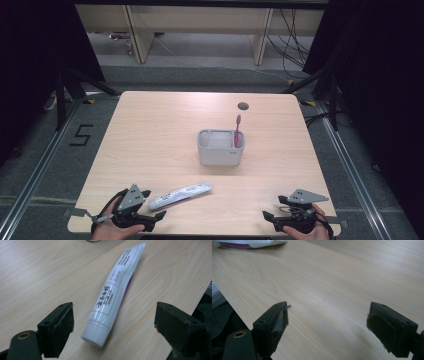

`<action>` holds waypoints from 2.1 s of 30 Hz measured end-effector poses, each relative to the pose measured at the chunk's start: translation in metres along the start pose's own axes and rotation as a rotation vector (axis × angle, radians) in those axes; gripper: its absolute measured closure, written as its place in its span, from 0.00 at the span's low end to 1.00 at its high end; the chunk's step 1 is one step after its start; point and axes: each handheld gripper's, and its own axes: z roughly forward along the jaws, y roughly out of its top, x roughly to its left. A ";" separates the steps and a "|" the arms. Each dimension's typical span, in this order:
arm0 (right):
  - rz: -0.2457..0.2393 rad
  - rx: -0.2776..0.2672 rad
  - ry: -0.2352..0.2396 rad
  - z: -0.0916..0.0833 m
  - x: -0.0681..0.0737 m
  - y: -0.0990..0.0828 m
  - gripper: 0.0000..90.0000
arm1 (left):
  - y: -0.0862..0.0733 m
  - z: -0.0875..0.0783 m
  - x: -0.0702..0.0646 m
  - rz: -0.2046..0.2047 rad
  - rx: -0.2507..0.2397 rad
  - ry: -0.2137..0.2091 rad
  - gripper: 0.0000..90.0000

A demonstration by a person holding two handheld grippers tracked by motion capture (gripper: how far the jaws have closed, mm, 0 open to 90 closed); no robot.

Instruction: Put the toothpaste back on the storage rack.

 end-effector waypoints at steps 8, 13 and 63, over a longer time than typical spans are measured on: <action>-0.025 -0.018 -0.022 -0.001 -0.002 0.000 0.20 | 0.015 0.007 0.002 0.074 0.051 -0.005 0.23; -0.031 -0.010 -0.026 -0.002 -0.002 0.000 0.20 | 0.021 0.011 0.004 0.085 0.074 -0.023 0.27; -0.035 -0.011 -0.018 -0.002 -0.002 -0.001 0.21 | 0.056 0.068 0.014 0.163 0.328 -0.118 0.53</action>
